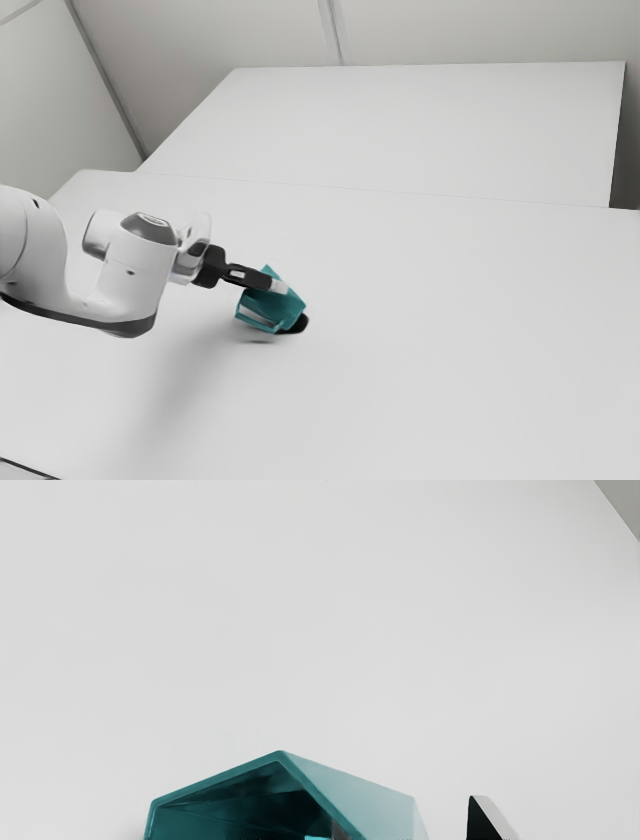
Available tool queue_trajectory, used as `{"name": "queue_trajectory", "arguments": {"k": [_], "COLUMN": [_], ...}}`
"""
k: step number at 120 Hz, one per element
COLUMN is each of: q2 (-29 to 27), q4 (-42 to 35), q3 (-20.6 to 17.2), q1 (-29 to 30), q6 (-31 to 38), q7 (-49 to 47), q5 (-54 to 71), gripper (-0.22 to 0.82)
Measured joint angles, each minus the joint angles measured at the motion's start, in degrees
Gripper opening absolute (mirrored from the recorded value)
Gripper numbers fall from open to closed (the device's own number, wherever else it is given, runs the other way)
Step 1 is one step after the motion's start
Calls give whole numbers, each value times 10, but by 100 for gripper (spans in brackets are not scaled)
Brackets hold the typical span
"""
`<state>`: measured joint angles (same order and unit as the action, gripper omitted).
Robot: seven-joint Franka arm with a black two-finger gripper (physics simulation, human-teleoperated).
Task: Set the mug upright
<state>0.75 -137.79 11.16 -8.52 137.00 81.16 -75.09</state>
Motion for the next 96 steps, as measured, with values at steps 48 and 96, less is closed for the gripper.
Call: {"name": "queue_trajectory", "arguments": {"k": [48,96], "q2": [-8,-32], "q4": [1,27], "q3": [-12,-15], "q1": [-15,14], "q6": [11,20], "q7": [4,-45], "q5": [0,118], "gripper": [-11,-15]}}
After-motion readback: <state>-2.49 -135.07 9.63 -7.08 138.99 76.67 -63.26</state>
